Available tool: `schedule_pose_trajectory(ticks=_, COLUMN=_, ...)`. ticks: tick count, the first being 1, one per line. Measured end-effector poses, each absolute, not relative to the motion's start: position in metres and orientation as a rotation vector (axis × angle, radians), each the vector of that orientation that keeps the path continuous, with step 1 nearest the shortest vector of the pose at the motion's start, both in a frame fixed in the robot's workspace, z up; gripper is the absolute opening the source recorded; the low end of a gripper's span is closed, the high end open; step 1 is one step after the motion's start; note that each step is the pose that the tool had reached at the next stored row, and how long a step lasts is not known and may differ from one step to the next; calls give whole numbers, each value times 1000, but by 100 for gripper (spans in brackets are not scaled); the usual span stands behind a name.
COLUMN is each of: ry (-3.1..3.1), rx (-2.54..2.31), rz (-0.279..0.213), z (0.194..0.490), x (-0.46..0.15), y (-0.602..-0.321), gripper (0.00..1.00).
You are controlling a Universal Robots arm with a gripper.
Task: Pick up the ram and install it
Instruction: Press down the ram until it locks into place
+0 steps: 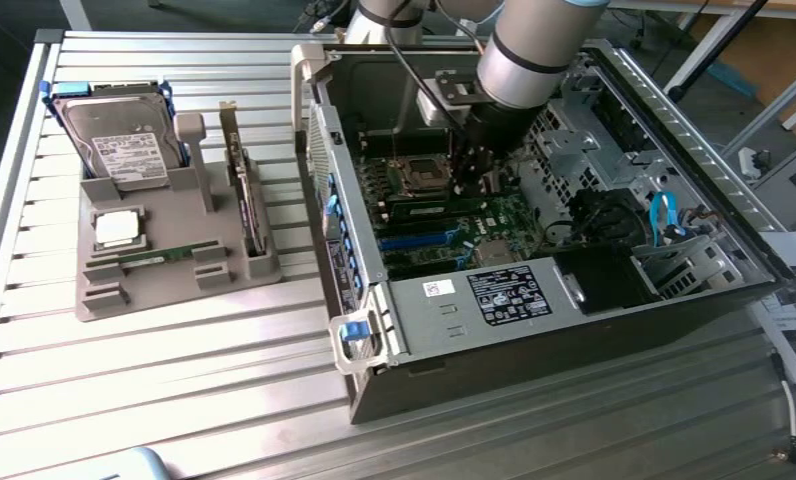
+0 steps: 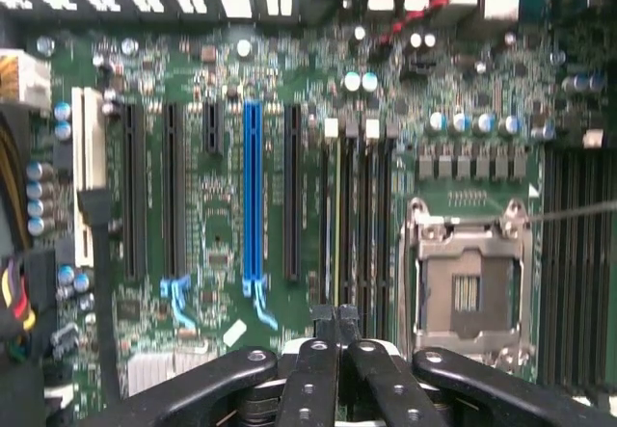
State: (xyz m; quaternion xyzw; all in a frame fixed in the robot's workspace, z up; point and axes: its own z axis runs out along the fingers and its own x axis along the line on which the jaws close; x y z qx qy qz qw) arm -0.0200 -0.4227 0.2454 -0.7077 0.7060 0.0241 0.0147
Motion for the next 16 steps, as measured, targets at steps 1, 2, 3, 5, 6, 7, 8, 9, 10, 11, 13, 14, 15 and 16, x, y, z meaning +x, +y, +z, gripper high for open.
schedule_pose_trajectory(ticks=1, ry=2197, rx=-2202, rz=75, z=245, x=-23, y=-423, gripper=11)
schedule_pose_trajectory(ticks=2, ry=2197, rx=-2202, rz=75, z=245, x=-27, y=-423, gripper=11)
schedule_pose_trajectory(ticks=3, ry=2197, rx=-2202, rz=74, z=245, x=-29, y=-423, gripper=11)
schedule_pose_trajectory(ticks=5, ry=2197, rx=-2202, rz=74, z=245, x=-36, y=-423, gripper=11)
schedule_pose_trajectory(ticks=6, ry=2197, rx=-2202, rz=74, z=245, x=-39, y=-423, gripper=11)
schedule_pose_trajectory(ticks=7, ry=2197, rx=-2202, rz=73, z=245, x=-42, y=-423, gripper=11)
schedule_pose_trajectory(ticks=8, ry=2196, rx=-2202, rz=73, z=245, x=-44, y=-423, gripper=11)
schedule_pose_trajectory(ticks=9, ry=2196, rx=-2202, rz=73, z=245, x=-47, y=-423, gripper=11)
schedule_pose_trajectory(ticks=10, ry=2196, rx=-2202, rz=73, z=245, x=-50, y=-423, gripper=11)
schedule_pose_trajectory(ticks=11, ry=2196, rx=-2202, rz=73, z=245, x=-52, y=-423, gripper=11)
schedule_pose_trajectory(ticks=13, ry=2196, rx=-2201, rz=73, z=245, x=-54, y=-423, gripper=11)
schedule_pose_trajectory(ticks=14, ry=2196, rx=-2202, rz=73, z=245, x=-54, y=-423, gripper=11)
schedule_pose_trajectory(ticks=15, ry=2196, rx=-2202, rz=73, z=245, x=-54, y=-423, gripper=11)
schedule_pose_trajectory(ticks=16, ry=2196, rx=-2202, rz=73, z=245, x=-54, y=-423, gripper=11)
